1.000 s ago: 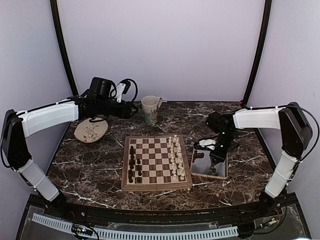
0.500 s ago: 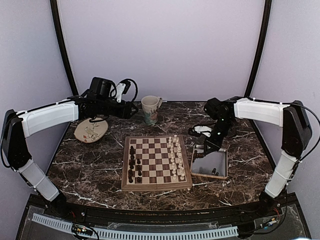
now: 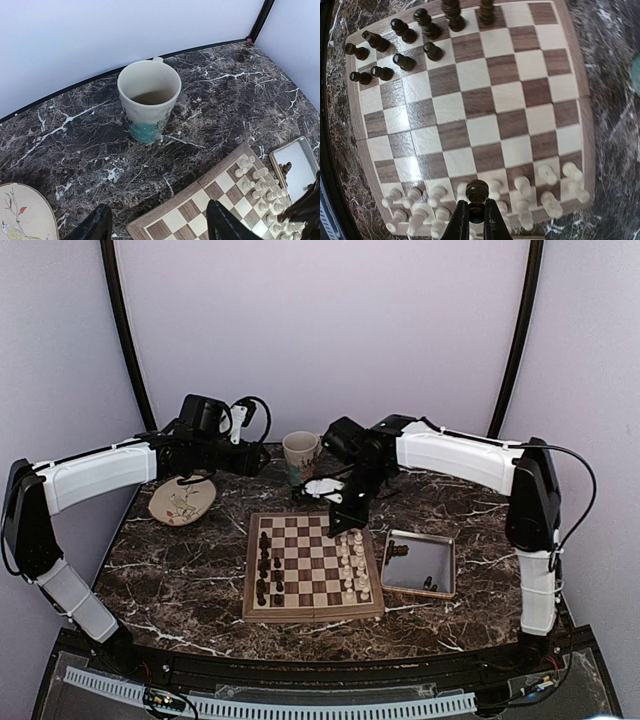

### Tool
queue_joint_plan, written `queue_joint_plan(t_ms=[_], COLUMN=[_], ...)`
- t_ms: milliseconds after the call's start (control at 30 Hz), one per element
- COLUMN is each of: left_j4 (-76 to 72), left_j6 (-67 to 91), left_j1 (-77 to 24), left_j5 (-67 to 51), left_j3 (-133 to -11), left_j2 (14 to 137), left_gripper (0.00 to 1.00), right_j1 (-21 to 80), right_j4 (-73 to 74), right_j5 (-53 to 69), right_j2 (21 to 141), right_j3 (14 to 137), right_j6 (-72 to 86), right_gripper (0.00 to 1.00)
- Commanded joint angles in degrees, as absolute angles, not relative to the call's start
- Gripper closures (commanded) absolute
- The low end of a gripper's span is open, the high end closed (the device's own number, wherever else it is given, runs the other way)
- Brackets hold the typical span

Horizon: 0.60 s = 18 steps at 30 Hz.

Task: Set up the chess pieces on the board
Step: Place the pawn at e7.

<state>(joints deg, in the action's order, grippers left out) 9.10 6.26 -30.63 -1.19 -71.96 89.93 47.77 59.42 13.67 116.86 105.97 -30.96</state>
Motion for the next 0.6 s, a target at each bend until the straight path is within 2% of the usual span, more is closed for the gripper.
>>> queue_joint_plan(t_ms=[0, 267, 567], left_j4=[8.99, 9.06, 8.7], left_j6=[5.59, 4.84, 4.57], left_j1=[-30.75, -30.74, -30.73], left_j5=[2.3, 1.98, 1.72], left_j3=[-72.34, -72.53, -72.38], left_j2=[86.21, 84.62, 83.94], left_gripper=[0.33, 0.33, 0.33], right_j1=[53.08, 57.16, 58.89], right_j4=[62.53, 64.89, 61.2], right_j5=[10.22, 8.05, 5.08], right_j2=[123.94, 136.94, 142.29], right_j3=[113.97, 129.88, 134.92], right_j6=[-31.89, -31.76, -31.47], right_gripper=[0.96, 0.96, 0.96])
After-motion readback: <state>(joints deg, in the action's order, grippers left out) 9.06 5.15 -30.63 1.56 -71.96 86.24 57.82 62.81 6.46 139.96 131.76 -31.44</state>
